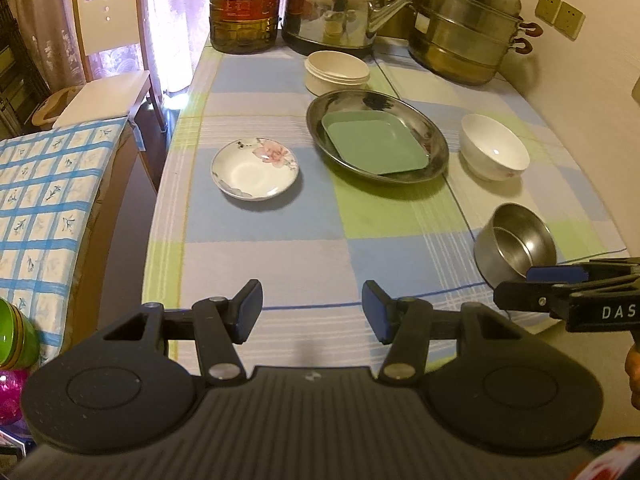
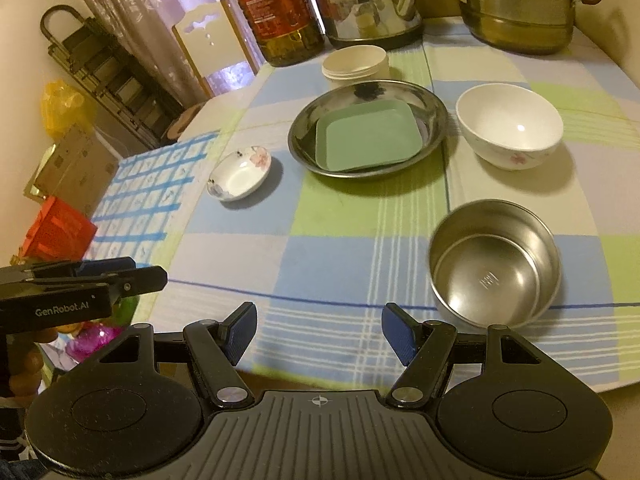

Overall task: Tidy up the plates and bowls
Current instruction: 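Open the right tool and withdraw it from the steel plate, then move the right tool to the floral saucer and grip its rim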

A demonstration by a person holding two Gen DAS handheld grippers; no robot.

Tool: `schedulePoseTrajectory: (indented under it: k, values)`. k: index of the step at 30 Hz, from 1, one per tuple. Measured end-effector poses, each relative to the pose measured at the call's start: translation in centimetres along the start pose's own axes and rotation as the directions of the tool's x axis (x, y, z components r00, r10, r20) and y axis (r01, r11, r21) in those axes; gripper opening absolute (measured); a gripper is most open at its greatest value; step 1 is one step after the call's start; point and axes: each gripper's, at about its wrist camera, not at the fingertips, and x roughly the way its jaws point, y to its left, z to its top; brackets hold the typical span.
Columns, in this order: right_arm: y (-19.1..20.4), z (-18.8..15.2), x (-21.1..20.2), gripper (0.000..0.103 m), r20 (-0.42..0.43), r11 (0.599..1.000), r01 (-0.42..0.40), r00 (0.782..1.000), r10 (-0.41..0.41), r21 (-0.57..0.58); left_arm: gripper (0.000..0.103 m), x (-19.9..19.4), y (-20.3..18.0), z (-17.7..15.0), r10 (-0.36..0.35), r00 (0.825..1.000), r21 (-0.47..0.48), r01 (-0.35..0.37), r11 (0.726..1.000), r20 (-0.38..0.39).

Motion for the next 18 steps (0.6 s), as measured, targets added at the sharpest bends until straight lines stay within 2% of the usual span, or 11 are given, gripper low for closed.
schedulePoseTrajectory:
  k: [3, 8, 16, 18]
  values:
    - [0.1, 0.5, 0.4, 0.069, 0.027, 0.999, -0.012, 1.0, 0.011, 0.033, 0.053, 0.6, 1.0, 0.6, 0.0, 1.0, -0.01, -0.001, 1.0, -0.009]
    - [-0.1, 1.6, 0.8, 0.069, 0.127, 0.994, -0.056, 0.991, 0.043, 0.099, 0.052, 1.7, 2.8, 1.7, 0.003, 1.0, -0.016, -0.003, 1.0, -0.008]
    - [0.6, 3.8, 3.7, 0.069, 0.076, 0.992, -0.045, 0.996, 0.036, 0.119, 0.051, 4.1, 5.4, 3.8, -0.011, 1.0, -0.012, 0.011, 1.0, 0.001]
    - [0.8, 4.3, 4.5, 0.069, 0.069, 0.992, -0.042, 0.997, 0.034, 0.12, 0.048, 4.8, 6.0, 4.3, -0.012, 1.0, -0.007, 0.012, 1.0, 0.002]
